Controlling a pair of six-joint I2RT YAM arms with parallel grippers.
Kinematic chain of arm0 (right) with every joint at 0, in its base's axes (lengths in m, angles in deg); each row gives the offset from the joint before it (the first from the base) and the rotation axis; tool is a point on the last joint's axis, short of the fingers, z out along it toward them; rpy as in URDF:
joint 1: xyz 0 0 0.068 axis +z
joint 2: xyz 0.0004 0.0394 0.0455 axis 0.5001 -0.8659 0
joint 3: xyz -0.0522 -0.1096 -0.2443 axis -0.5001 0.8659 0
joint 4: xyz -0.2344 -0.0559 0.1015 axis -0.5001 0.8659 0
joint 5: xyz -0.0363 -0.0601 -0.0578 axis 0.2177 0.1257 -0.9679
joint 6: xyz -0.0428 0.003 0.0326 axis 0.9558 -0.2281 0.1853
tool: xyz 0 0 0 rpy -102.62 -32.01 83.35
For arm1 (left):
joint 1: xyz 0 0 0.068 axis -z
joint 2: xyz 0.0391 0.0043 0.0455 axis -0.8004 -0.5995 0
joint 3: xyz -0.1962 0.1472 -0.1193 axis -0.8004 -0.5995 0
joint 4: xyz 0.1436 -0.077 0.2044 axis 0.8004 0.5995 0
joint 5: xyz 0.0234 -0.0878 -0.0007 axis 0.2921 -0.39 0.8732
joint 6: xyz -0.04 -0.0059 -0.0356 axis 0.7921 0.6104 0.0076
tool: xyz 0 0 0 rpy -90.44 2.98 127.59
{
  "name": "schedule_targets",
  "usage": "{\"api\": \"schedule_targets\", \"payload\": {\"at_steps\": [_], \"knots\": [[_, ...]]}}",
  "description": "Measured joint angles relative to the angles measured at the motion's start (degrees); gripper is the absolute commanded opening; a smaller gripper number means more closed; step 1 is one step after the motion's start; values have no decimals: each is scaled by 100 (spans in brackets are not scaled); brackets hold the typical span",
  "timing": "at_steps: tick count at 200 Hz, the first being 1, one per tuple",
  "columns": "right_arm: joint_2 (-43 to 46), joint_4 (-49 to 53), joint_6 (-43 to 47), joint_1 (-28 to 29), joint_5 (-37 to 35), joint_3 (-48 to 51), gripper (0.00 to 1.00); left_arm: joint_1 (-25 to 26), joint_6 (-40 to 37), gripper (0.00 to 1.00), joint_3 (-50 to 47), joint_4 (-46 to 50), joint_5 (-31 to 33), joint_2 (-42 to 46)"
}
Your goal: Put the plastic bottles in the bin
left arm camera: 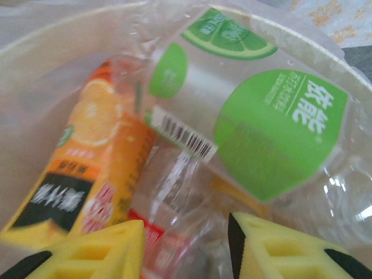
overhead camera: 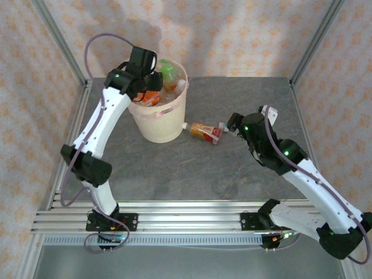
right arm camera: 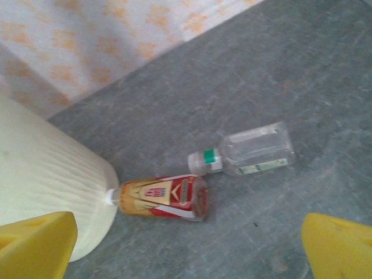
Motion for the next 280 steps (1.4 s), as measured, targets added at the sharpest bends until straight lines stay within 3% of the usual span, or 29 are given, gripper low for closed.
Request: {"api": "schedule_targets", "payload": {"at_steps": [35, 69, 150, 210, 280], "knots": [[-636, 50, 232, -389, 601, -101, 99, 0, 157, 69, -763, -210, 214, 1196], [-1635, -39, 1202, -568, 1569, -442, 99, 0, 400, 100, -1707, -516, 332, 2146], [-3731, -378, 3368, -662, 2907, -1298, 99, 0, 960, 100, -3209, -820, 758, 3515], [-5125, -448, 3926, -802, 3353, -2277, 99, 0, 1047, 100, -3390, -852, 1034, 3829], [-5702, -361, 4144, -802, 3451, -2535, 100, 0, 1071, 100, -3453, -852, 1075, 3827]]}}
